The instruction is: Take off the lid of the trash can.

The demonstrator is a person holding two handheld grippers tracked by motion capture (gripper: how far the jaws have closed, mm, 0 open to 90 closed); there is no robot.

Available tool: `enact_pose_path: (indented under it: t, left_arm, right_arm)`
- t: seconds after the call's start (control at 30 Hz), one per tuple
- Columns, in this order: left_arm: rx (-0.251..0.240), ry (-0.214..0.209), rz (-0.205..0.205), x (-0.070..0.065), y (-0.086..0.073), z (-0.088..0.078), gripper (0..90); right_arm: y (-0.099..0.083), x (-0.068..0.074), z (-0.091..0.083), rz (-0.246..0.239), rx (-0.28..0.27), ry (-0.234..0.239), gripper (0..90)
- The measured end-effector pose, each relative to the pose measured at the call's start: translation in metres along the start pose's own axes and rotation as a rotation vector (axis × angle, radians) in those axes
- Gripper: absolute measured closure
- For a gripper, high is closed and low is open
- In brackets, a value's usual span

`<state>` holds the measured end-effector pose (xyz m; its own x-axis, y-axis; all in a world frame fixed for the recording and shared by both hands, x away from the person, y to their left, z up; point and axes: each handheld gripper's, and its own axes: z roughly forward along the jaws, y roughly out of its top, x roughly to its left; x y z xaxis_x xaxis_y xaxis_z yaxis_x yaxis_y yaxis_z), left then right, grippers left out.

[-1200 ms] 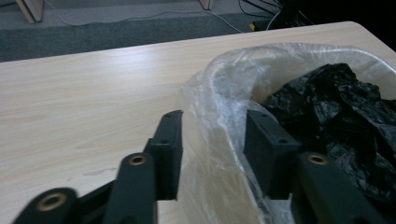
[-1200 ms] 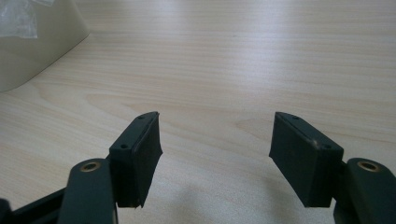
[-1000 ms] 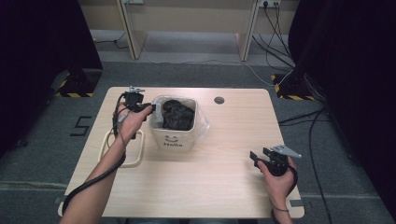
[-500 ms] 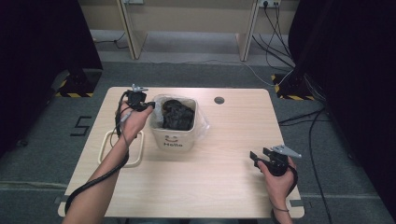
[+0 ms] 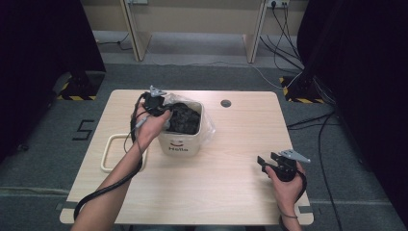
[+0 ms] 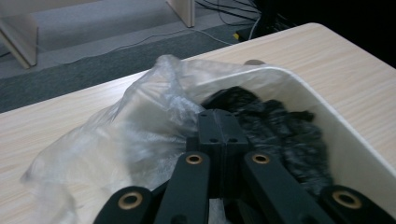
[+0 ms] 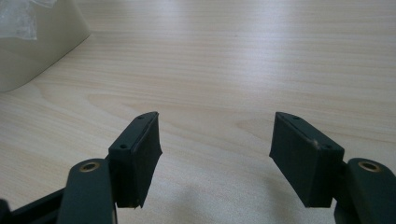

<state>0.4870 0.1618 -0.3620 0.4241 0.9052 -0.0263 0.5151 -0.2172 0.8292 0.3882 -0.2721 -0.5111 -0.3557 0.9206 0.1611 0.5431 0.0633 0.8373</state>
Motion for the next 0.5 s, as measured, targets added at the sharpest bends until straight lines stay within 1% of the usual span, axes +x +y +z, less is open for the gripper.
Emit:
enact_pose_path:
  t: [0.07,0.13,0.23,0.37,0.5]
  left_arm:
    - [0.004,-0.013,0.016,-0.009,0.002,0.003,90.0]
    - [0.018,-0.025,0.029,-0.018,0.002,0.008,90.0]
    - [0.04,-0.035,0.045,-0.027,0.002,0.014,90.0]
    - [0.066,-0.043,0.058,-0.034,0.001,0.02,90.0]
    - [0.078,-0.047,0.065,-0.038,-0.001,0.023,90.0]
  right_arm:
    - [0.0,0.0,0.0,0.001,0.0,0.0,33.3]
    - [0.0,0.0,0.0,0.004,-0.002,0.001,33.3]
    - [0.0,0.0,-0.001,0.003,-0.002,0.001,33.3]
    - [0.0,0.0,-0.001,0.003,-0.001,0.004,33.3]
    - [0.0,0.0,-0.001,0.003,0.0,0.003,33.3]
